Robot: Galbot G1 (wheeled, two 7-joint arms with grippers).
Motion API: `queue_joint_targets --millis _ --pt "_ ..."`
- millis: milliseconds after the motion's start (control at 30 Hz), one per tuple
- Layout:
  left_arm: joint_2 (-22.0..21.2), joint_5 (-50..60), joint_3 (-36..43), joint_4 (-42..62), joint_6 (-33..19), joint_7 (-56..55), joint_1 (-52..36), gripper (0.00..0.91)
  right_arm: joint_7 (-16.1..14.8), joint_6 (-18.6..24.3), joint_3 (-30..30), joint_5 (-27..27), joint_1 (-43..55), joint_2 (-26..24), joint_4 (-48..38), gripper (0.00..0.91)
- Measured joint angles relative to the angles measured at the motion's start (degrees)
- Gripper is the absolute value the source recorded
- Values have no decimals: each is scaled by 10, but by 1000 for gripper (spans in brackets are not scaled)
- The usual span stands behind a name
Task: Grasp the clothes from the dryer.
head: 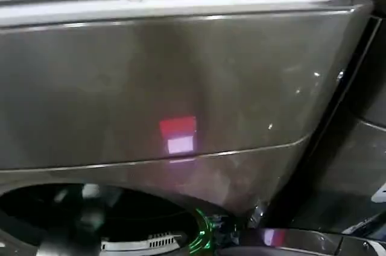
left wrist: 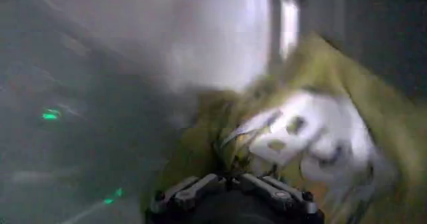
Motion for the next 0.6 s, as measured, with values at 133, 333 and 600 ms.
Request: queue_joint_targets --millis 133,333,600 --pt "-10 -54 -29 -75 -16 -96 47 0 3 7 -4 0 4 -1 0 907" --pt "-12 -102 -52 -180 -65 -196 120 0 12 18 2 1 -1 -10 -7 907" --pt "-16 -132 -59 -272 -92 -251 196 0 21 23 10 5 -8 -12 -9 907"
